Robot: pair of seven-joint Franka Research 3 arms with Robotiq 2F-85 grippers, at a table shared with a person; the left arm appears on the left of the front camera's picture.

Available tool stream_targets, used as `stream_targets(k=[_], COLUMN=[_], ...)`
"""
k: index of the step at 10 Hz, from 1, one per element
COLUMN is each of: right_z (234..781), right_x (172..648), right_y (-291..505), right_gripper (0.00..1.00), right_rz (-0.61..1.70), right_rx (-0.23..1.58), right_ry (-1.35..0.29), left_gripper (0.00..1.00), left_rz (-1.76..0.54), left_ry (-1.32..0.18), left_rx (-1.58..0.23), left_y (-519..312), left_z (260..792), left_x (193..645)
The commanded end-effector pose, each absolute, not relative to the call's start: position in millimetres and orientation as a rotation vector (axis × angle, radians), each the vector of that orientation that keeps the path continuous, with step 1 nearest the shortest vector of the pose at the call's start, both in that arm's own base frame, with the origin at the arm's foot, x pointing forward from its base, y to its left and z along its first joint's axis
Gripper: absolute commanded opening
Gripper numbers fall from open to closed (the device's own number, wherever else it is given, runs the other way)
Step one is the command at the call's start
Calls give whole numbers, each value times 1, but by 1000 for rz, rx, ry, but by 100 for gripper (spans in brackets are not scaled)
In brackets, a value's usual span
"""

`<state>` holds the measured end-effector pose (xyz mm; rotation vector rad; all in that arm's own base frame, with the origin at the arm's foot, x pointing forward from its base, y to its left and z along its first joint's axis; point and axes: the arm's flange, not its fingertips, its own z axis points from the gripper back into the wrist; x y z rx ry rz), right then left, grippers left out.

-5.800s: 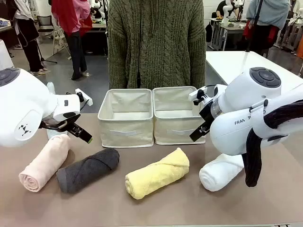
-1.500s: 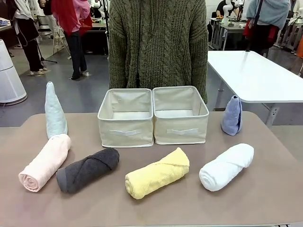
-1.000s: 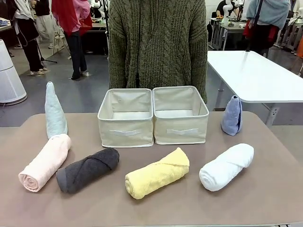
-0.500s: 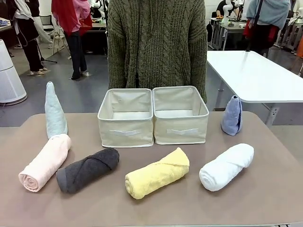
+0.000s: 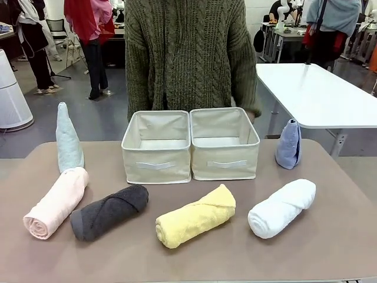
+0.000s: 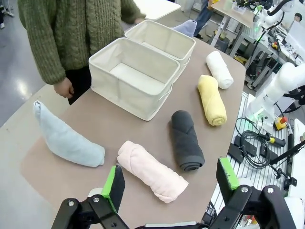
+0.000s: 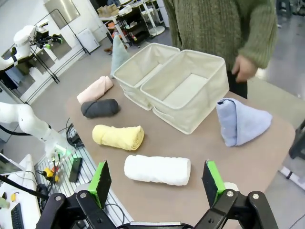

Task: Sort the towels based on their folding style.
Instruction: Pick up one triangle-folded towel and place it in the left Fabric basket.

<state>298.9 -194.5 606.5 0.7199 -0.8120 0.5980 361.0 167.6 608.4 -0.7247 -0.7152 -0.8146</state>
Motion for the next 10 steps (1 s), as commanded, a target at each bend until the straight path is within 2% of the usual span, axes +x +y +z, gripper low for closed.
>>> stream_targets(k=[1, 10], right_z=[606, 606], right_x=[299, 299], right_y=[-195, -195], right_gripper=[100, 100], right_rz=[606, 606], right_rx=[724, 724], right_ry=[-827, -827], left_gripper=[100, 100], left_rz=[-820, -820], left_ry=[-721, -721], left_rx=[-731, -731], left_y=[168, 168], left_z=[609, 609], left_x=[361, 361])
